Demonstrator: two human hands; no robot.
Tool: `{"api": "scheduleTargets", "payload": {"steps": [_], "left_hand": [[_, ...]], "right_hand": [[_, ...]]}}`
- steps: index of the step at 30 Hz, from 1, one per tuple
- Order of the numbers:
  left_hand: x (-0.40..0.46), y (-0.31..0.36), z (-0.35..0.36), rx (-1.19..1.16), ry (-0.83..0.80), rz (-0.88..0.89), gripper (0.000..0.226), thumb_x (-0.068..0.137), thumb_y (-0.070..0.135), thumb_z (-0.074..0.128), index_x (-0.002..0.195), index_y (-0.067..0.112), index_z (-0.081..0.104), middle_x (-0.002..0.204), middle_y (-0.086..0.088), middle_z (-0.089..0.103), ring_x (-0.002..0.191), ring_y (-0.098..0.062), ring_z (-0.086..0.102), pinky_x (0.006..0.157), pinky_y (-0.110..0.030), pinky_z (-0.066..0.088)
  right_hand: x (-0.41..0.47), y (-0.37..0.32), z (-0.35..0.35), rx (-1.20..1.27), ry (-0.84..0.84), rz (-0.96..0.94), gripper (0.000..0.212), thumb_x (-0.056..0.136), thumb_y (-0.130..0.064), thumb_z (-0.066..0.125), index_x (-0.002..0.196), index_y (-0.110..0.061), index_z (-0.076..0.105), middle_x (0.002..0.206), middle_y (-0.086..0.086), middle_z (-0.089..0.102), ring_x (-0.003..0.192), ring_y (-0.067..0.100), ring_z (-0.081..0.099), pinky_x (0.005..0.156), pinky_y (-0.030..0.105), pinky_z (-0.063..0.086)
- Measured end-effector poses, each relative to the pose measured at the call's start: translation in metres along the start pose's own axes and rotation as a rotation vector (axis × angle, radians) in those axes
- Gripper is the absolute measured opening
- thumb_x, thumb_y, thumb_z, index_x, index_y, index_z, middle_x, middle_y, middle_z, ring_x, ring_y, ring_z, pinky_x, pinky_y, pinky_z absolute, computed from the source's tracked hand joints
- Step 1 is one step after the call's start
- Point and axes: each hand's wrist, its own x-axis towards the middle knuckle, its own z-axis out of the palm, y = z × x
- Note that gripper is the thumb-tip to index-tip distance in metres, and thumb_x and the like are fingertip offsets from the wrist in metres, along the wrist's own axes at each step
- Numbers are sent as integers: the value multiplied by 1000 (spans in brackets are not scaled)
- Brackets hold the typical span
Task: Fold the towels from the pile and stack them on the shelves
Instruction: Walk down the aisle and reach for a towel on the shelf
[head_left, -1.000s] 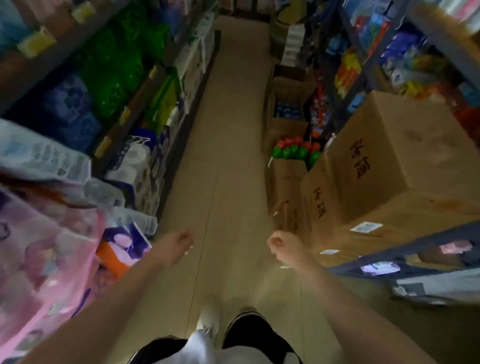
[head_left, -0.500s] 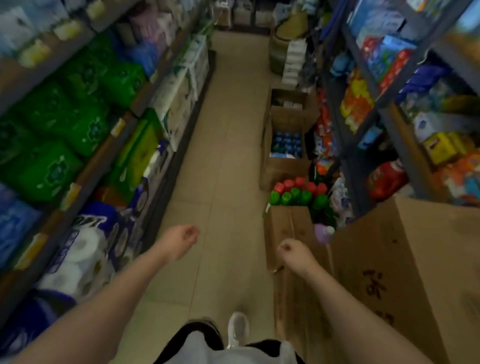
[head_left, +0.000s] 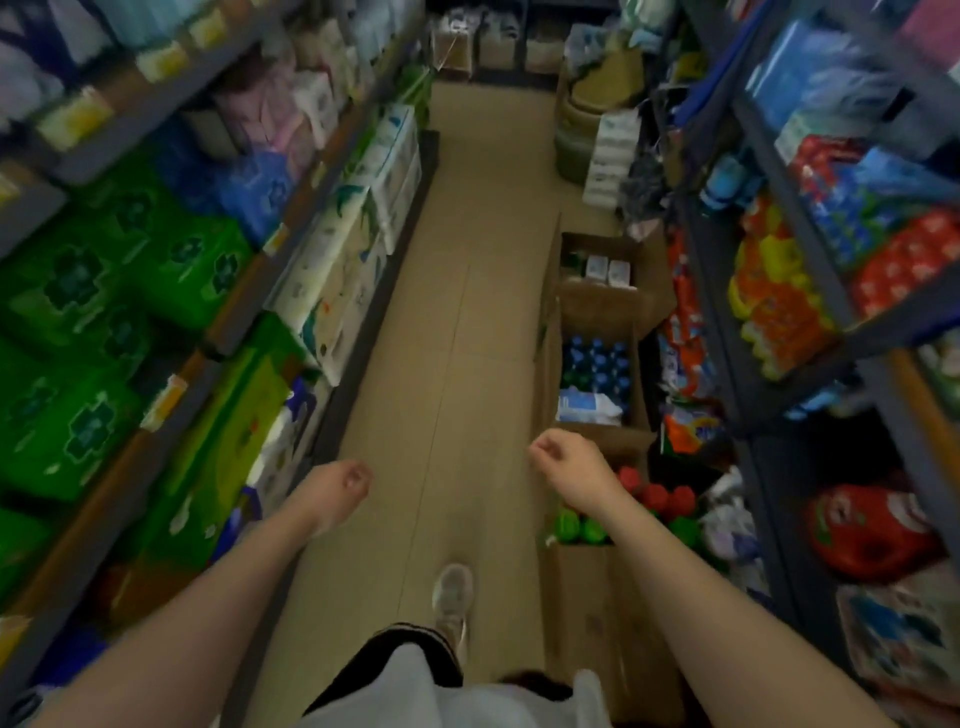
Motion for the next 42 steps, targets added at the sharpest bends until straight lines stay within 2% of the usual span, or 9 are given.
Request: {"api": "scheduleTargets", "payload": {"steps": [6,9,13,16,25,28,32,37,42], "left_hand": [[123,94,-69,51,-45,155,26,95,22,46,116,11,59,109,-7,63,99,-20,59,80,-23,43],[188,145,-98,16,-23,232,26,95,23,48,117,13,59,109,-6,64,98,-19,59,83,-26,46],[278,207,-130,-4,19,315,24,94,20,50,113,11,60,105,-8,66,94,-21,61,82,-27,47],[346,248,-152,-19,15,331,24,94,21,50,114,13,60,103,-6,65,94,-18,60,80,-25,46],[539,325,-234,65,-6,275,25,94,23,49,116,16,58,106,-2,62,90,-13,57,73,-23,40],[606,333,-255,107,-29,230,26,94,23,48,117,16,57,112,-5,63,91,-14,57,74,-22,41],[700,353,-291,174,-50,214,29,95,25,47,120,15,56,115,-5,62,98,-17,58,76,-20,41],[816,397,-358,206,-52,253,29,95,24,47,120,13,56,118,-7,62,104,-19,58,85,-24,44],[914,479,-425,213,-17,376,30,95,25,47,122,14,55,118,-5,61,102,-15,57,81,-22,43]], "right_hand": [[129,-6,-68,-24,38,100,18,94,-22,50,88,-9,61,84,7,64,85,22,60,76,31,44],[182,7,-97,12,17,192,21,95,-22,47,76,-16,54,74,-3,55,81,16,54,75,24,38],[261,28,-140,74,2,307,19,96,-23,45,81,-15,55,82,2,58,81,19,57,79,36,49],[330,35,-179,71,-1,332,20,97,-21,43,82,-12,54,81,4,58,70,10,55,66,29,47],[539,-42,-301,57,1,167,20,97,-23,45,78,-20,53,76,-2,55,72,13,53,69,28,44],[608,-72,-327,59,-12,100,14,96,-23,45,88,-20,56,82,-3,58,78,13,55,67,25,44],[703,-102,-355,-17,14,46,17,96,-25,46,99,-15,60,93,2,61,89,18,57,78,31,46],[819,-127,-393,-103,-2,109,23,95,-26,48,103,-8,61,98,6,62,92,20,58,78,31,46],[913,-128,-440,-92,21,221,24,95,-25,48,104,-6,60,99,7,61,94,22,57,77,29,44]]}}
